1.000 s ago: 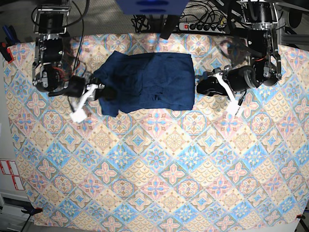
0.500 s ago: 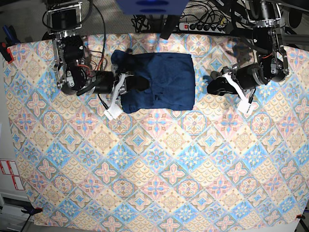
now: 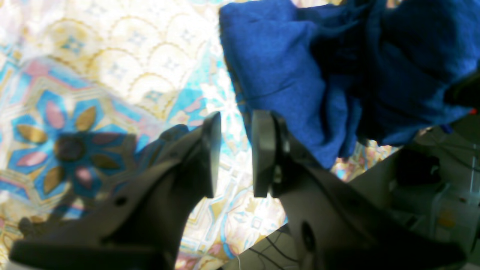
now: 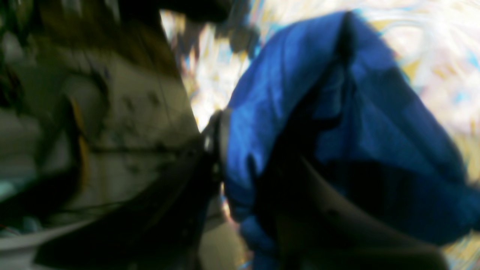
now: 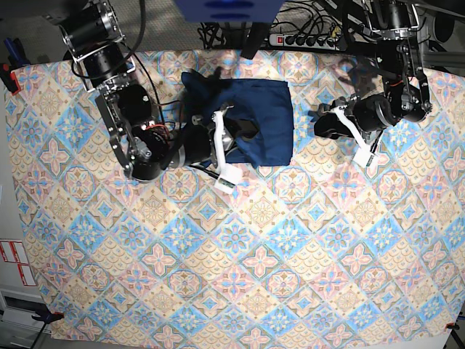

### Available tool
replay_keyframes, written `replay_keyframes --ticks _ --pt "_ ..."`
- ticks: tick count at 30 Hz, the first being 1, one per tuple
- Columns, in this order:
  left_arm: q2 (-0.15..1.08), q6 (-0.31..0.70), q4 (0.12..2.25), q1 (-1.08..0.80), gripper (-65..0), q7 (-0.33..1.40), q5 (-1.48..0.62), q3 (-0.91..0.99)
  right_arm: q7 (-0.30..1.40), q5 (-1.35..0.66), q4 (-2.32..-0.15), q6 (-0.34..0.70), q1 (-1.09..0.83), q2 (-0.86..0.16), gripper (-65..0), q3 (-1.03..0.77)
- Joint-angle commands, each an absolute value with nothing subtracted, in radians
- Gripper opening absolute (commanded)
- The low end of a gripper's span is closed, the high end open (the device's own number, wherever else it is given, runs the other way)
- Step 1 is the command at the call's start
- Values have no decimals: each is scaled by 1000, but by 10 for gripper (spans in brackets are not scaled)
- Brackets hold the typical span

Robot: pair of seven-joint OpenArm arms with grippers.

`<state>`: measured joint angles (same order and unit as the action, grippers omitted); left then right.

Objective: Fold the T-shirt properly
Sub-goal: 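Fold the strip end with the right gripper toward the left gripper, then press the folded end onto the bundle with the right gripper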

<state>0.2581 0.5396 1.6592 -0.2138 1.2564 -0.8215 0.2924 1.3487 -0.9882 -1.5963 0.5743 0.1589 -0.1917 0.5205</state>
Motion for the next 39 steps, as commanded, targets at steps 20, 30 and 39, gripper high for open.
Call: replay_keyframes --ticks 20,30,39 --pt "245 544 1673 -205 -514 1247 -842 292 1299 -917 -1529 598 292 -143 -420 662" --pt "245 544 1682 -216 -514 1251 -851 291 1248 -891 -1520 596 289 -205 -422 522" --pt "243 545 1682 -217 -514 1247 -851 291 1257 -677 -1520 595 205 -209 -575 611"
